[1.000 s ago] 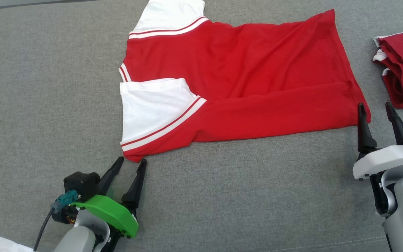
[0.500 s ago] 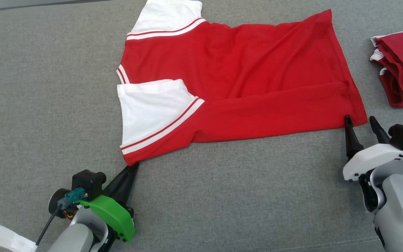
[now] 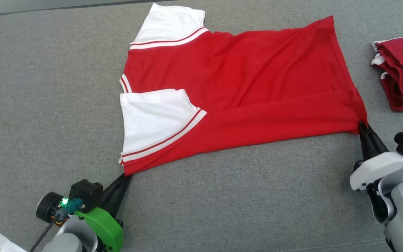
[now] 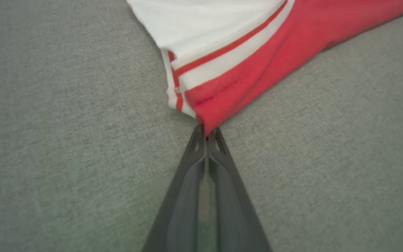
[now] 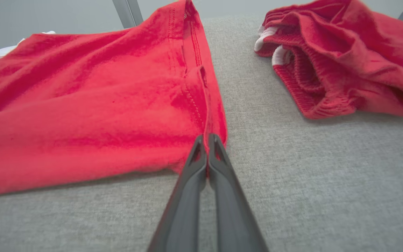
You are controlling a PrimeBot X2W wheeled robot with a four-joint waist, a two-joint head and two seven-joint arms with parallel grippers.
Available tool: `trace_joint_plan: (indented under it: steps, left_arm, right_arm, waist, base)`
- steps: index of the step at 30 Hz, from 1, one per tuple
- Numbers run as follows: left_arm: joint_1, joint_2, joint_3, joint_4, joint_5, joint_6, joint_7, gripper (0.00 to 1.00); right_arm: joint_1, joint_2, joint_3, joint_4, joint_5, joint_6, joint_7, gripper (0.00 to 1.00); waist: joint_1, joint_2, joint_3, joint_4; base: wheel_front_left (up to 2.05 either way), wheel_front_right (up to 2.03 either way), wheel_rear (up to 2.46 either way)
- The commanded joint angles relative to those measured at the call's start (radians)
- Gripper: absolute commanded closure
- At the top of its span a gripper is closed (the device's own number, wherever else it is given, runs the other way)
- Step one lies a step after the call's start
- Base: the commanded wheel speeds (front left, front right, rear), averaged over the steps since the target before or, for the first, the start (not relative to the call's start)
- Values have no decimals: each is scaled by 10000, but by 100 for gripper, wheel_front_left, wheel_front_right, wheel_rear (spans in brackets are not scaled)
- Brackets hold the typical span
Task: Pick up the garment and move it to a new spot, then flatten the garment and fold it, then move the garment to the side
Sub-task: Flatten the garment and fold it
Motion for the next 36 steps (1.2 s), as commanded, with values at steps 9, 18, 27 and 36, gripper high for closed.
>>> trace_joint_plan:
  steps: [9,18,27,36]
  left_arm:
    - [1291,788,195,-1111,-283,396,120,100]
    - [2998,1550,213,-2869,-849,796,605,100]
    - [3887,1418,180,-3626,-1355,1388,1111,51]
    - [4017,1347,1203,-4237,-2013,2310,864,0]
  right_arm:
    - [1799,-711,495,-1395,773,-16,-25,100]
    - [3840,-825,-529,-3008,324,-18,-25,100]
    - [4343,-654,-741,-3012,-32,-18,-25,56]
    - [4525,-322,-1824,-3797,-607,-15,-23,0]
  waist:
    - [0,-1,-393,-67]
    - [0,-1,-554,-127]
    - [0,-1,-778,-153]
    - [0,-1,-1118,-9]
  base:
    - [0,0,0]
    - [0,0,0]
    - [0,0,0]
    - [0,0,0]
